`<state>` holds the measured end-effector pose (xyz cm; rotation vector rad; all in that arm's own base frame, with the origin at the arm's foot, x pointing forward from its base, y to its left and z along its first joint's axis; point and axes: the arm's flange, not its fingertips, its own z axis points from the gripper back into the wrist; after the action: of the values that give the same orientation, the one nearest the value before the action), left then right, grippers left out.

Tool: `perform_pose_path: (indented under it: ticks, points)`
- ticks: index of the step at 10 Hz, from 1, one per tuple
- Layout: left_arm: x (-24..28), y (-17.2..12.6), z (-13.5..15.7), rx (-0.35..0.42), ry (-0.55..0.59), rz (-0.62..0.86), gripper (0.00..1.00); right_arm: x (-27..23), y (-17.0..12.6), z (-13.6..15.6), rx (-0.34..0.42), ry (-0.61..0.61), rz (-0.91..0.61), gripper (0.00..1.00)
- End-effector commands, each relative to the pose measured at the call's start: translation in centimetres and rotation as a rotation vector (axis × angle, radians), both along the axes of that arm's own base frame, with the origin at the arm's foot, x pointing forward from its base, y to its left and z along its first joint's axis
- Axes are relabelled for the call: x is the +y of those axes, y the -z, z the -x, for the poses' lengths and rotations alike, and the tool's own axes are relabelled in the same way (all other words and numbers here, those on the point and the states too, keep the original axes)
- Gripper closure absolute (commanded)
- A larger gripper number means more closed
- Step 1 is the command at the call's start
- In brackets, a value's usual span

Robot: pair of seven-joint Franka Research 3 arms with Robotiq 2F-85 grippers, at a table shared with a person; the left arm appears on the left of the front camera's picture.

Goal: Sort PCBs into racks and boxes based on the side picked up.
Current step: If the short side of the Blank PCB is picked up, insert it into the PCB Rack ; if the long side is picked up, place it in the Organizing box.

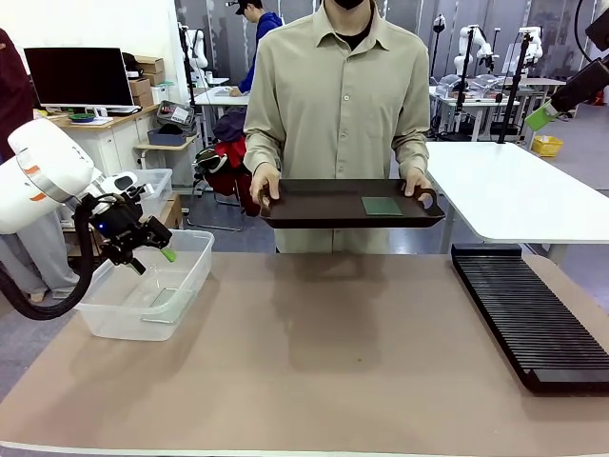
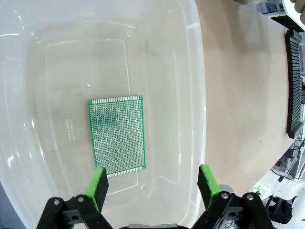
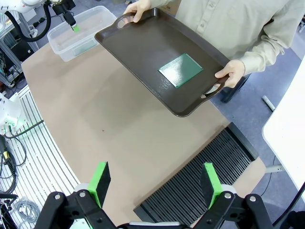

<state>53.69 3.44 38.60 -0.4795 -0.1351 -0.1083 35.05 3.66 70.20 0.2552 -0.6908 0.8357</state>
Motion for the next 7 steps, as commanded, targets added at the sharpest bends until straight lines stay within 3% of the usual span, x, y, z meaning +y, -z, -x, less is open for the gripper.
perform_pose_path:
  ticks: [1,3,7]
  points:
    - [0.02,-0.87,0.23,-0.017,0.021,-0.016,0.00,0.09,0.07,0.15,0.001,-0.006,0.006,0.00]
    - [-0.72,-1.49,0.12,-0.031,-0.026,0.056,0.00,0.09,0.07,0.15,0.001,-0.006,0.006,0.00]
    - [-0.07,-0.92,0.07,-0.017,0.002,-0.003,0.00,0.09,0.07,0.15,0.001,-0.006,0.006,0.00]
